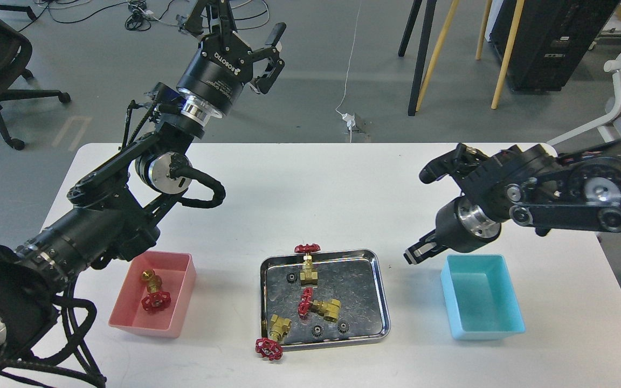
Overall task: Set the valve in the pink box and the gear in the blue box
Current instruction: 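Lift the gear with the right gripper toward the blue box, then release the gear into the blue box and raise the right gripper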
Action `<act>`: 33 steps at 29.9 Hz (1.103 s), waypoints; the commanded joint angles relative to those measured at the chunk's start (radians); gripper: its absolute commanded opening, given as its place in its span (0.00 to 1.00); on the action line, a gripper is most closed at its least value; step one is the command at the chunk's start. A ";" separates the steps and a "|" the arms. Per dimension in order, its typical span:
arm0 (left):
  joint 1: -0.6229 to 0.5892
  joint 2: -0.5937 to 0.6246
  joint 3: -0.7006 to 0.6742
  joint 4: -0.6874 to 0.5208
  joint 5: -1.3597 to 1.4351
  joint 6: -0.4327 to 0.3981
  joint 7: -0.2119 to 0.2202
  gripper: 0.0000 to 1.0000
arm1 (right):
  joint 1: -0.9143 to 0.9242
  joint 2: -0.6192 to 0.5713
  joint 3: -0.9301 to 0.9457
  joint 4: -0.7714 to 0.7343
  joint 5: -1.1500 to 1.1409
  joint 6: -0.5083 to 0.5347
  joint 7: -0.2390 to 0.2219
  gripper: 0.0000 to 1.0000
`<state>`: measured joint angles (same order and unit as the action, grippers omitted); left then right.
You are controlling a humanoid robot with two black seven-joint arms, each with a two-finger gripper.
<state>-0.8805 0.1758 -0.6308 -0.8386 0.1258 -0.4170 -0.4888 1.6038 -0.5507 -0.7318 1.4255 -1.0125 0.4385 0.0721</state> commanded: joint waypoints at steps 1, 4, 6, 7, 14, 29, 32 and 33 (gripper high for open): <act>0.000 -0.009 0.003 0.000 0.000 0.001 0.000 0.92 | -0.014 -0.119 -0.015 0.038 -0.060 -0.001 -0.005 0.13; 0.000 -0.015 0.006 0.001 0.000 0.001 0.000 0.92 | -0.044 -0.172 -0.015 0.039 -0.092 -0.001 -0.029 0.13; 0.002 -0.016 0.008 0.001 0.000 0.003 0.000 0.92 | -0.057 -0.178 -0.014 0.039 -0.095 -0.001 -0.032 0.14; 0.002 -0.018 0.008 0.001 0.000 0.001 0.000 0.92 | -0.059 -0.178 -0.014 0.039 -0.093 -0.001 -0.032 0.16; 0.002 -0.019 0.011 0.000 0.000 0.001 0.000 0.92 | -0.087 -0.169 -0.001 0.038 -0.089 -0.009 -0.034 0.55; 0.006 0.071 0.017 0.021 0.018 -0.011 0.000 0.94 | -0.120 -0.334 0.348 -0.031 0.239 -0.096 -0.044 0.91; 0.006 0.157 0.019 0.047 0.076 -0.072 0.000 0.95 | -0.188 -0.351 0.539 -0.083 0.524 -0.144 -0.029 0.91; 0.005 0.174 0.019 0.068 0.113 -0.072 0.000 0.95 | -0.218 -0.351 0.608 -0.101 0.616 -0.144 -0.017 0.91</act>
<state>-0.8739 0.2881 -0.6127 -0.8080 0.1663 -0.4632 -0.4888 1.4498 -0.8908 -0.2955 1.3701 -0.6339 0.3182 0.0351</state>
